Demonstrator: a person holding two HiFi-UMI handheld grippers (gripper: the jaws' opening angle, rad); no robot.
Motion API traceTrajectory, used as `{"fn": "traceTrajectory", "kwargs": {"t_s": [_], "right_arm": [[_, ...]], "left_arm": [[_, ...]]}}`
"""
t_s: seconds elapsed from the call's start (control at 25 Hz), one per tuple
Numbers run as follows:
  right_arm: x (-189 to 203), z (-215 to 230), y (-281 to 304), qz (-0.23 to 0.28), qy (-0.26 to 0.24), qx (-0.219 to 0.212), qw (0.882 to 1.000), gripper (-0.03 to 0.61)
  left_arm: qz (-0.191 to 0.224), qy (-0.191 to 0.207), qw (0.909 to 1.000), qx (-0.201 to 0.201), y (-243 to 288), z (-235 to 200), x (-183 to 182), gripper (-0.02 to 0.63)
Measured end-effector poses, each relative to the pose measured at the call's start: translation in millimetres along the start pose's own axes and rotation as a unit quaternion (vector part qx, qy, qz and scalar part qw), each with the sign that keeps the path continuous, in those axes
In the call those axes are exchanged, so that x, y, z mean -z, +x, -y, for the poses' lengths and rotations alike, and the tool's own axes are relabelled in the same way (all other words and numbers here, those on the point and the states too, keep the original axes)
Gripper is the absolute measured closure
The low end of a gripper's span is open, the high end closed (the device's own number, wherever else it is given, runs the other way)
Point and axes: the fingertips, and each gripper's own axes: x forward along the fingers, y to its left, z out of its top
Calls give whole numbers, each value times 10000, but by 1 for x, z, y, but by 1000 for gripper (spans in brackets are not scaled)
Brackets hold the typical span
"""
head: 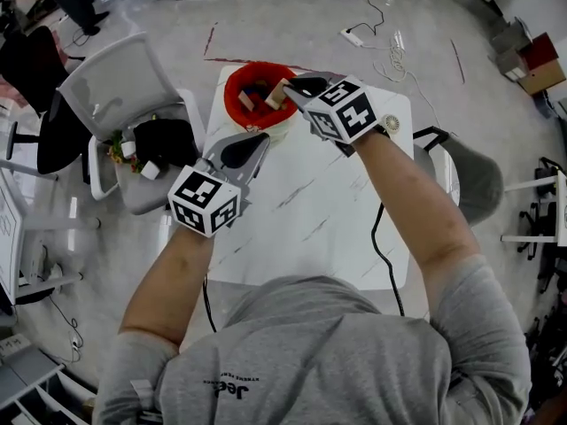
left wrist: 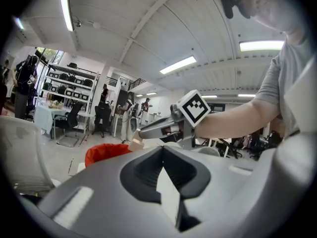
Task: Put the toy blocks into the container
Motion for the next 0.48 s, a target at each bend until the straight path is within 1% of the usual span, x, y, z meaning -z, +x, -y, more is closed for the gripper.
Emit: {"fn": "traceTrajectory", "kwargs": {"t_s": [0.12,0.28,0.32,0.36,0.4,0.44,0.48], "right_arm": [[-10,13,16,-5,-24,157,9999,522],[-17,21,30,115,205,214,9995,520],[-19,22,31,178,286,191,9993,494],[-22,23,32,251,367,166,9989,404],[-24,23,31,327,436,148,9984,335],[-27,24,29,395,482,144,9980,319],[-28,25,27,444,499,149,9977,318]], "left_arm": [[59,20,10000,-19,5,-10,-8,555],[66,8,10000,-15,8,-15,-10,555],[56,7,10000,-11,9,-16,-9,555],[48,3,10000,-5,10,-16,-9,555],[42,-2,10000,3,11,-16,-9,555],[42,-7,10000,17,12,-16,-9,555],[45,-8,10000,37,13,-15,-9,555]]}}
